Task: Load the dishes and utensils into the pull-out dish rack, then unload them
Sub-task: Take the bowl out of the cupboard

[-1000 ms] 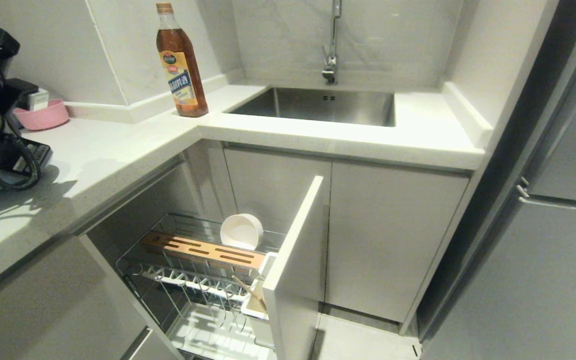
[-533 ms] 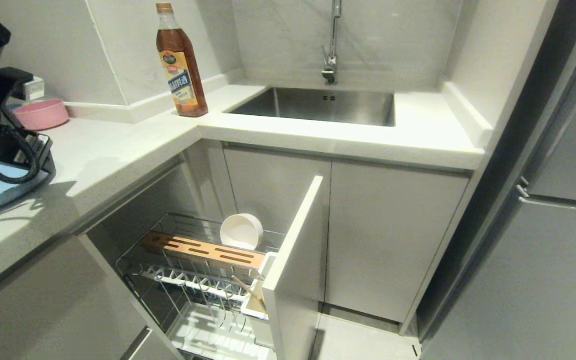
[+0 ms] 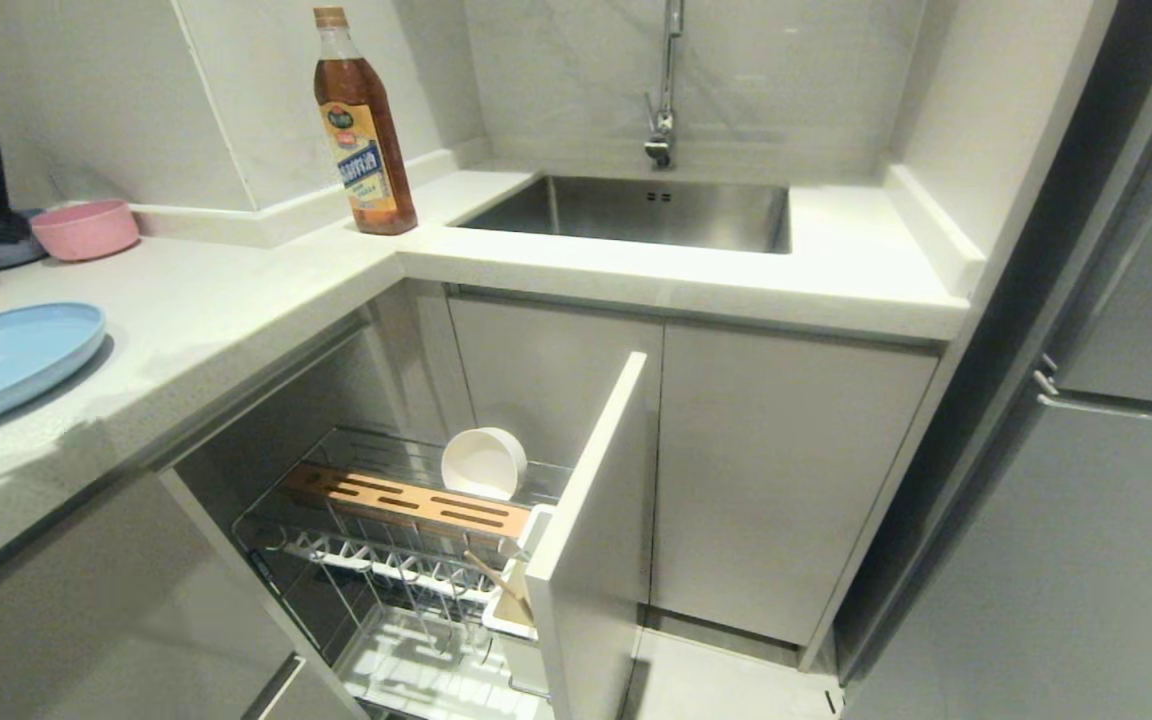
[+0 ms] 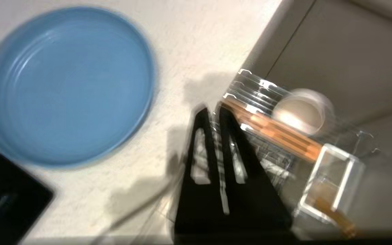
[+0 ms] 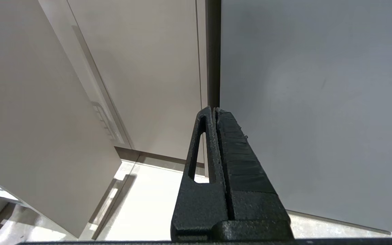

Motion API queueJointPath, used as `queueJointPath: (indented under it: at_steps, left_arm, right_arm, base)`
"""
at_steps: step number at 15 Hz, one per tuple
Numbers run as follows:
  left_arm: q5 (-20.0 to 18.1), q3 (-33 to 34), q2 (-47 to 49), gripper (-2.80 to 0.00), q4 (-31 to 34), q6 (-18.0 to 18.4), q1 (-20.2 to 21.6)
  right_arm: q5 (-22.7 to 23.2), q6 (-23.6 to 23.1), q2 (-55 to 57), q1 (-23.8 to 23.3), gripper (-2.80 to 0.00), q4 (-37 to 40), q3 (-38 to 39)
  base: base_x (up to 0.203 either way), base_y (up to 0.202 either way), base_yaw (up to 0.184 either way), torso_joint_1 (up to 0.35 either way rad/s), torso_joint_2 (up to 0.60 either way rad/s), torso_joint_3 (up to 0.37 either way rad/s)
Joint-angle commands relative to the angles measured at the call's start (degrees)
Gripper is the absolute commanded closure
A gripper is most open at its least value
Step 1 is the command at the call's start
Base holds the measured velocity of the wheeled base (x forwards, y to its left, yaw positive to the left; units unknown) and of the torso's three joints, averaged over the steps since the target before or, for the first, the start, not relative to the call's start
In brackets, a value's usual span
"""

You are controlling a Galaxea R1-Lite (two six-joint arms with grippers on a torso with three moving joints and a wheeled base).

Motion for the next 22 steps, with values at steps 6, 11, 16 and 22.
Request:
queueJointPath:
  at_steps: [6,11,16,22]
  left_arm:
    - [0.43,15.09,-0.12,0.0,-10.41,-38.33,-20.81]
    - [1.68,18.69,14.07,0.0,-16.01,-44.83,-22.38]
    - [1.27,20.5,26.21,0.0,-26.35,-45.15,-20.26]
    - [-7.99,23.82,32.77,0.0,-37.67,-42.29,-14.97]
  right_arm:
    - [-0.01,0.02,0.02,0.02,0.0,-0.02,0.0]
    - [-0.01,-0.04,0.02,0.02,0.0,-0.02,0.0]
    - [-0.01,-0.04,0.02,0.02,0.0,-0.02,0.0]
    - [-0.01,0.05,0.02,0.02,0.0,-0.02,0.0]
  base:
    - [0.0,0.0,0.0,0.0,0.0,0.0]
    - [0.0,0.0,0.0,0.0,0.0,0.0]
    - [0.0,0.0,0.0,0.0,0.0,0.0]
    - [0.0,0.0,0.0,0.0,0.0,0.0]
